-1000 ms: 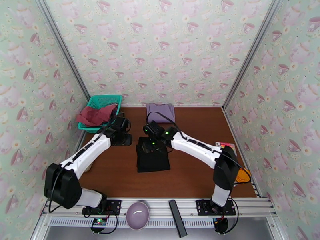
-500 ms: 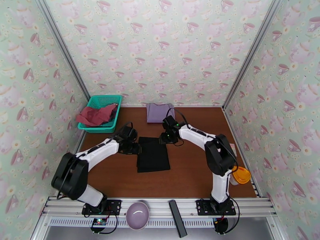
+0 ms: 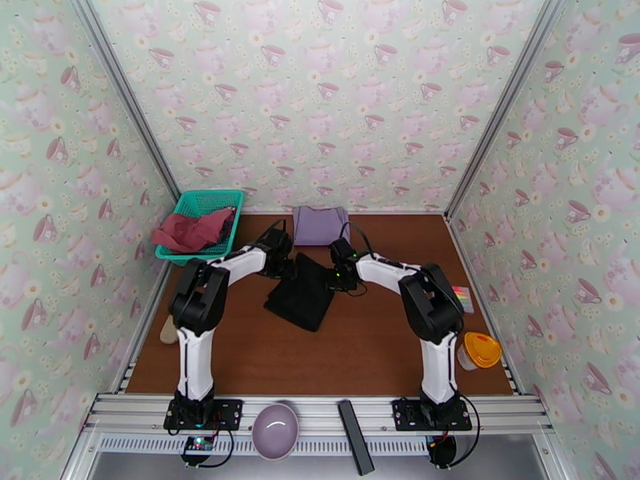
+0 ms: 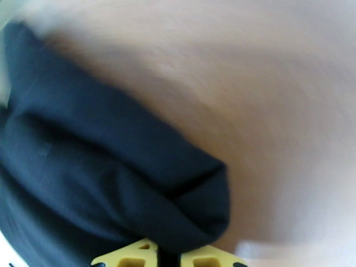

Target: Fold and stack the mixed laundry pile

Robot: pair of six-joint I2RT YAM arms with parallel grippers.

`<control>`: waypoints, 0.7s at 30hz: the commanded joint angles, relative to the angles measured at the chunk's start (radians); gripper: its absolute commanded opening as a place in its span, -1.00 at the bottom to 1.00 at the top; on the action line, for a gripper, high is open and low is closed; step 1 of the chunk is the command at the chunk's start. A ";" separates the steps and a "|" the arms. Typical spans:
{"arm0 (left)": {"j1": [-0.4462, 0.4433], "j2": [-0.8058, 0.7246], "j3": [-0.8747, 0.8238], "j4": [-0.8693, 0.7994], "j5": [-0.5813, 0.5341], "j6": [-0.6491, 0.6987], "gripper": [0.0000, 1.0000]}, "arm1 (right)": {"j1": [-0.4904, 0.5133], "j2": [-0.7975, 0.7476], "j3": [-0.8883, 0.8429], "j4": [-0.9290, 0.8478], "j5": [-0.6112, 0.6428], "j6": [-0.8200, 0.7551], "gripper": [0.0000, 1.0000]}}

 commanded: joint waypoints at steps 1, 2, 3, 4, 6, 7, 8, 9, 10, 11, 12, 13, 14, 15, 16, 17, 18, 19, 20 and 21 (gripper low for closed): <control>-0.018 0.113 0.138 -0.044 0.107 0.122 -0.50 | 0.031 -0.115 -0.181 0.108 0.037 0.172 -0.65; -0.026 0.140 0.192 -0.060 0.135 0.148 -0.50 | 0.047 -0.144 -0.230 0.136 0.042 0.209 -0.65; -0.033 0.161 0.234 -0.076 0.149 0.169 -0.50 | 0.062 -0.164 -0.262 0.152 0.047 0.232 -0.65; -0.041 0.182 0.272 -0.094 0.157 0.190 -0.50 | 0.077 -0.184 -0.287 0.160 0.054 0.249 -0.65; -0.053 0.199 0.328 -0.127 0.140 0.212 -0.49 | 0.091 -0.217 -0.309 0.154 0.068 0.260 -0.63; -0.053 0.192 0.336 -0.130 0.129 0.213 -0.48 | 0.091 -0.239 -0.313 0.144 0.078 0.255 -0.61; -0.051 0.173 0.332 -0.128 0.115 0.212 -0.48 | 0.090 -0.260 -0.308 0.123 0.101 0.242 -0.57; -0.048 0.148 0.322 -0.118 0.100 0.209 -0.48 | 0.089 -0.276 -0.295 0.093 0.123 0.224 -0.52; -0.045 0.113 0.308 -0.110 0.078 0.207 -0.47 | 0.082 -0.291 -0.269 0.059 0.140 0.194 -0.48; -0.044 0.071 0.293 -0.103 0.057 0.208 -0.46 | 0.072 -0.304 -0.243 0.027 0.147 0.162 -0.44; -0.044 0.032 0.282 -0.101 0.026 0.212 -0.45 | 0.062 -0.314 -0.220 0.005 0.148 0.129 -0.38; -0.046 -0.019 0.271 -0.103 -0.003 0.217 -0.43 | 0.048 -0.326 -0.193 -0.018 0.142 0.087 -0.27; -0.049 -0.072 0.257 -0.104 -0.029 0.221 -0.38 | 0.028 -0.331 -0.164 -0.043 0.126 0.045 -0.16; -0.052 -0.117 0.245 -0.107 -0.050 0.222 -0.33 | 0.010 -0.332 -0.133 -0.062 0.110 0.003 -0.05; -0.054 -0.172 0.231 -0.114 -0.078 0.221 -0.26 | -0.015 -0.324 -0.099 -0.087 0.085 -0.047 0.07; -0.058 -0.224 0.216 -0.123 -0.103 0.214 -0.20 | -0.038 -0.311 -0.060 -0.112 0.062 -0.093 0.16; -0.062 -0.267 0.201 -0.134 -0.122 0.203 -0.14 | -0.058 -0.293 -0.031 -0.130 0.036 -0.137 0.24; -0.065 -0.310 0.184 -0.154 -0.141 0.181 -0.10 | -0.082 -0.266 0.007 -0.151 0.000 -0.181 0.32; -0.067 -0.352 0.161 -0.178 -0.150 0.149 -0.07 | -0.103 -0.234 0.044 -0.171 -0.031 -0.226 0.38; -0.068 -0.383 0.133 -0.195 -0.155 0.116 -0.05 | -0.120 -0.202 0.078 -0.191 -0.060 -0.260 0.41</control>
